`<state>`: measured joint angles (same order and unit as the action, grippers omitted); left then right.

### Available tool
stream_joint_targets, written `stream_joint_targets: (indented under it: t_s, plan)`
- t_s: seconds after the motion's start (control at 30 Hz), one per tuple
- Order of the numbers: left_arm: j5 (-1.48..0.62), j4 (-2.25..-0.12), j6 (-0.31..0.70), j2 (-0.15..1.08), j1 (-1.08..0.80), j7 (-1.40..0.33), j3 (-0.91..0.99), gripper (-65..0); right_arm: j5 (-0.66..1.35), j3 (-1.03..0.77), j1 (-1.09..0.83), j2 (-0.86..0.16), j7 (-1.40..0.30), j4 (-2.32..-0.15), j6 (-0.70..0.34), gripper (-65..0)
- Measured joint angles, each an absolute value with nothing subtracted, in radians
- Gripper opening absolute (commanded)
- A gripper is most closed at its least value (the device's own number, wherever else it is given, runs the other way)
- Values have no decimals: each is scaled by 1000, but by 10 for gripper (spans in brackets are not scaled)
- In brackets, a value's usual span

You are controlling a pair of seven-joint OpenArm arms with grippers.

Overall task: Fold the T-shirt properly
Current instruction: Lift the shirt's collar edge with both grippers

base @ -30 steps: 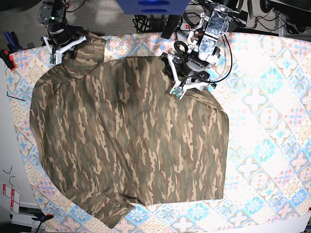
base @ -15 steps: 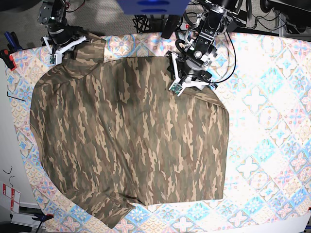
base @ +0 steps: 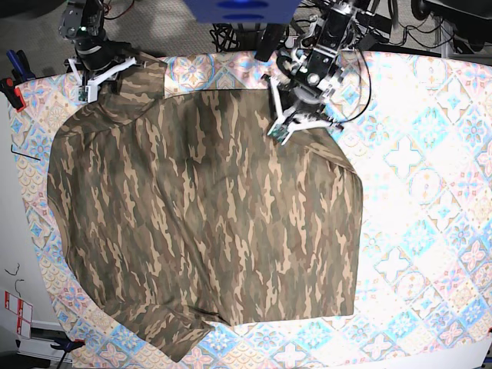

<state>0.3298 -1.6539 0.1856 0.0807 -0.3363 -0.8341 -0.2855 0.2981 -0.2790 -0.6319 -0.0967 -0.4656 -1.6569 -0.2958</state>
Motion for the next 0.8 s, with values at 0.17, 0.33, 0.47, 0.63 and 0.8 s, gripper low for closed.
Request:
stream_joint_targets:
  t_s: [0.17,0.33,0.47,0.63,0.8]
  plan:
    - [334,-1838,161,89,-460,-760,-198,-650,297,-280,-633,-97,-465,-1658,-295,-646]
    - [334,-1875,162,83,-529,-700,-142,-650,297,-280,-631,-97,-465,-1658,-295,-646]
    - [335,-1888,160,83,-617,-600,-86,-650,298,-280,-632,-97,-464,-1658,-295,-645]
    - [334,-1922,162,37,-696,-535,-19,-650,295,-282,-635,-97,-418,-1659,-295,-644]
    - [334,-1921,162,39,-681,-534,23,-650,226,-282,-631,-104,-422,-1731,-302,-644]
